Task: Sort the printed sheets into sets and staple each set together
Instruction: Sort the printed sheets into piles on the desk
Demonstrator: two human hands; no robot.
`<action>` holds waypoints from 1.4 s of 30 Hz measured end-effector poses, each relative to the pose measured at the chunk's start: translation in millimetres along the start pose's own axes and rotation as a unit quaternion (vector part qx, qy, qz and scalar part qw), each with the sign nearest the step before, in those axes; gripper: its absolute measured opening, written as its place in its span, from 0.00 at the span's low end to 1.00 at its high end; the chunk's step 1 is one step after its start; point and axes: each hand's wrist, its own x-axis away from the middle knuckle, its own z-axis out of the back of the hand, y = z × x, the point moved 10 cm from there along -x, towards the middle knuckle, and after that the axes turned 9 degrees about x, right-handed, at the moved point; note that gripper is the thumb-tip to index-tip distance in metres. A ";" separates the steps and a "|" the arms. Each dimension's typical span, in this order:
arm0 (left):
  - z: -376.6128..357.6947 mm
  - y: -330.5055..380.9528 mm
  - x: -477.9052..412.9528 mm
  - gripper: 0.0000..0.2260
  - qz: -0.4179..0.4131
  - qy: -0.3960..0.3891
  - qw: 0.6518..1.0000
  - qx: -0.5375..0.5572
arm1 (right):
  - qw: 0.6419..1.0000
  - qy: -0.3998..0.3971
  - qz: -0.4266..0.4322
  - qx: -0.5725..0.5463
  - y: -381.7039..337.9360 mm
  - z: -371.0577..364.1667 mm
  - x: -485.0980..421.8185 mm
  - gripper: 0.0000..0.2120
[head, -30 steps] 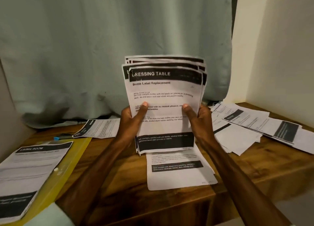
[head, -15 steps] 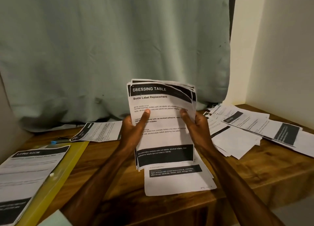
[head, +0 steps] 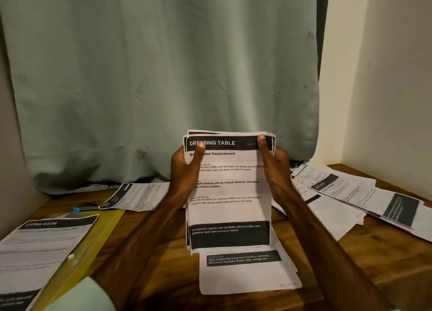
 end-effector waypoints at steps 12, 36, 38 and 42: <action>5.2 26.6 -25.9 0.22 0.019 0.060 0.998 -0.029 | 1.000 0.009 0.005 0.003 -5.8 2.2 2.7 0.15; 2.7 49.0 -13.6 0.18 -0.061 0.055 0.991 -0.102 | 0.995 0.085 0.047 -0.025 -26.8 14.5 3.3 0.18; 0.6 52.8 -12.7 0.22 -0.096 0.044 0.989 -0.102 | 0.995 0.076 0.065 -0.012 -29.7 12.3 2.7 0.18; -2.8 52.9 -8.7 0.18 -0.116 0.005 0.991 -0.067 | 0.993 0.065 0.100 0.017 -37.7 12.4 -1.5 0.22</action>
